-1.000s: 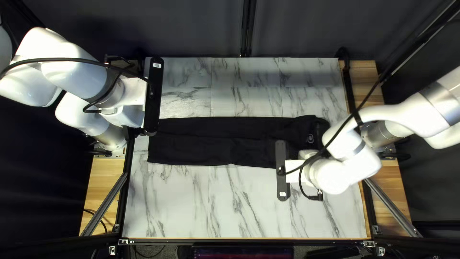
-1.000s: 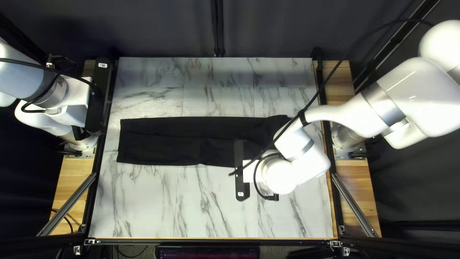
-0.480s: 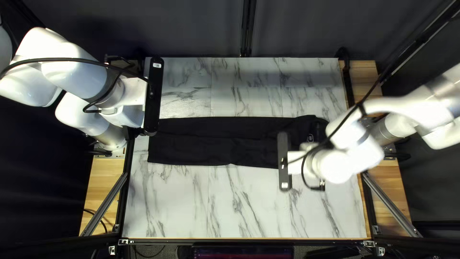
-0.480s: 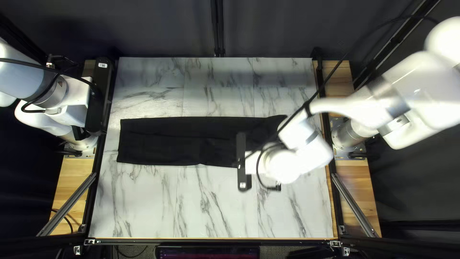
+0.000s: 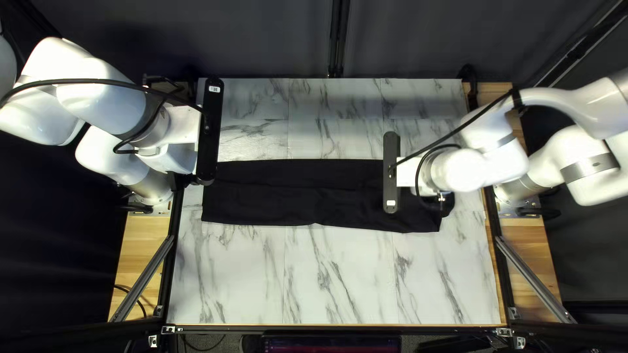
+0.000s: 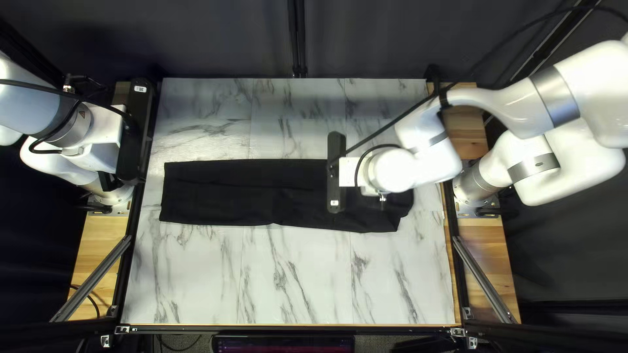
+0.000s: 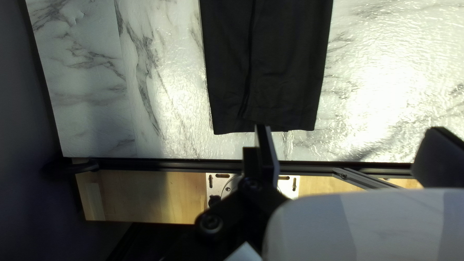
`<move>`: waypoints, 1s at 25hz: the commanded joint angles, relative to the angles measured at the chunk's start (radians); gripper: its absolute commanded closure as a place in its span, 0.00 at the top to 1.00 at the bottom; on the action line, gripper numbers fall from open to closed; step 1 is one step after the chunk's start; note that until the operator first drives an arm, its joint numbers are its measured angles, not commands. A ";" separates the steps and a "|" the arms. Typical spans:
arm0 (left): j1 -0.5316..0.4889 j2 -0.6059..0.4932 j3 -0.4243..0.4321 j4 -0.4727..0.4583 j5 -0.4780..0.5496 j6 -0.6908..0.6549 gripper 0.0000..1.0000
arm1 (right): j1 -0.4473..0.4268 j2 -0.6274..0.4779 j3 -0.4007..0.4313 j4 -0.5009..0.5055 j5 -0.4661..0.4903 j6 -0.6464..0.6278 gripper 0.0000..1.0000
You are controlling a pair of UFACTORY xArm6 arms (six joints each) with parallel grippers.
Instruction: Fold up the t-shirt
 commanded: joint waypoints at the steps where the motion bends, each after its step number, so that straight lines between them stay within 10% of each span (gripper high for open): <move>1: 0.000 0.000 0.000 0.000 0.000 0.000 1.00 | -0.023 -0.016 -0.014 -0.010 0.019 -0.026 0.00; 14: 0.000 0.000 0.000 0.000 0.000 0.000 1.00 | -0.152 -0.059 0.084 -0.045 -0.113 -0.114 0.00; 25: 0.000 0.000 0.000 0.000 0.000 0.000 1.00 | 0.116 0.115 0.057 -0.078 -0.133 0.162 0.00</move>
